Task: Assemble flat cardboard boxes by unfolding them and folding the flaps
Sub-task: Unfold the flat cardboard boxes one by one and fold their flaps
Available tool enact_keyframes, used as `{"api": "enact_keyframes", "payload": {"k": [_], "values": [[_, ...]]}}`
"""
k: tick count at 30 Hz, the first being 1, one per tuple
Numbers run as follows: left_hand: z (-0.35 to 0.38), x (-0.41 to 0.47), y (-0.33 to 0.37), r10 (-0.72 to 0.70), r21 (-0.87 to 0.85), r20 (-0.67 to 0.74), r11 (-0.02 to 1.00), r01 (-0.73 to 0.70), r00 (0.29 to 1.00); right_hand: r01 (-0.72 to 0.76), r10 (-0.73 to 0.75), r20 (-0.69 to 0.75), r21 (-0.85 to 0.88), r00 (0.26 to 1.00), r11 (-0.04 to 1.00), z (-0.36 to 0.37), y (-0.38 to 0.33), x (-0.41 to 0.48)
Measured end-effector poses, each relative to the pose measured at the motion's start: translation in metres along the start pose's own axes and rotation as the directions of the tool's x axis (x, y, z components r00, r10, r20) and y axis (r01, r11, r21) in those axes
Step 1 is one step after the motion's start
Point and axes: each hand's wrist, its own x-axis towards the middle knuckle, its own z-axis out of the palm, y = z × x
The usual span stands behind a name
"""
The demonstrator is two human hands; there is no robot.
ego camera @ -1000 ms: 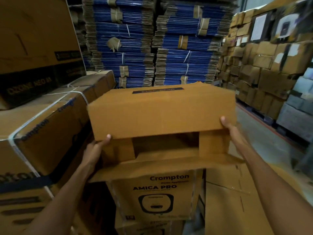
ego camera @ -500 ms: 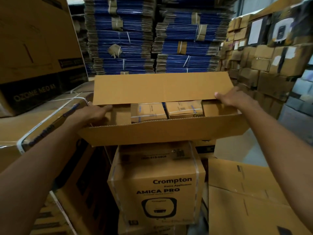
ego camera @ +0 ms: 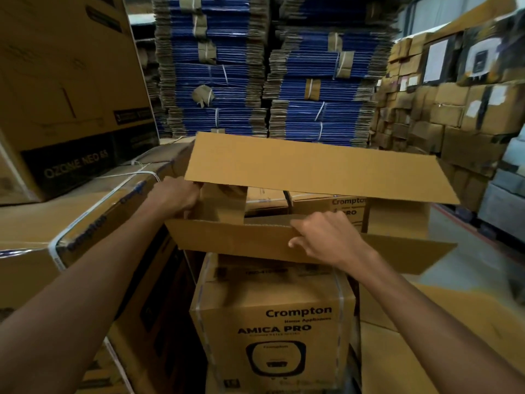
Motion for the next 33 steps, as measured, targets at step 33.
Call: {"api": "enact_keyframes", "payload": {"k": [33], "values": [[-0.039, -0.014, 0.042, 0.109, -0.453, -0.280, 0.861, -0.231, 0.954, 0.202, -0.170, -0.472, 0.017, 0.865, 0.979, -0.001, 0.034, 0.008]]}}
